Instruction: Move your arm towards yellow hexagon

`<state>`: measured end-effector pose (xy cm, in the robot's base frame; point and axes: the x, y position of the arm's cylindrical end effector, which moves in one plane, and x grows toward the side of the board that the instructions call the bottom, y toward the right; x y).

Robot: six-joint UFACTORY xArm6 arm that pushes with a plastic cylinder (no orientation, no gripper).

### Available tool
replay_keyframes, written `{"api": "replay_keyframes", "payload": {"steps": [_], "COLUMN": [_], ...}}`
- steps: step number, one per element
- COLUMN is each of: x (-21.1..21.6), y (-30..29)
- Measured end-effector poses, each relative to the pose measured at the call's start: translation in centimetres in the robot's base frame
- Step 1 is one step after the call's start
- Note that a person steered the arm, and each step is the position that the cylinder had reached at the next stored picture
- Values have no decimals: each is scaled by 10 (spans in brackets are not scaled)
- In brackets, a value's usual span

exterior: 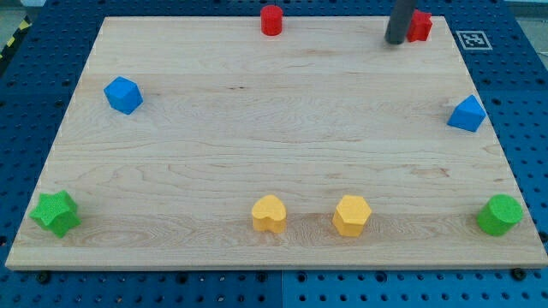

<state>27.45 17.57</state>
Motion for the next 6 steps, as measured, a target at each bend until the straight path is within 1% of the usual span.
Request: {"api": "replay_keyframes", "payload": {"steps": [1,2,3,4,5,6], "x": [54,107,171,179,222,274], "y": [-52,-71,-71,-71,-71,-68]}}
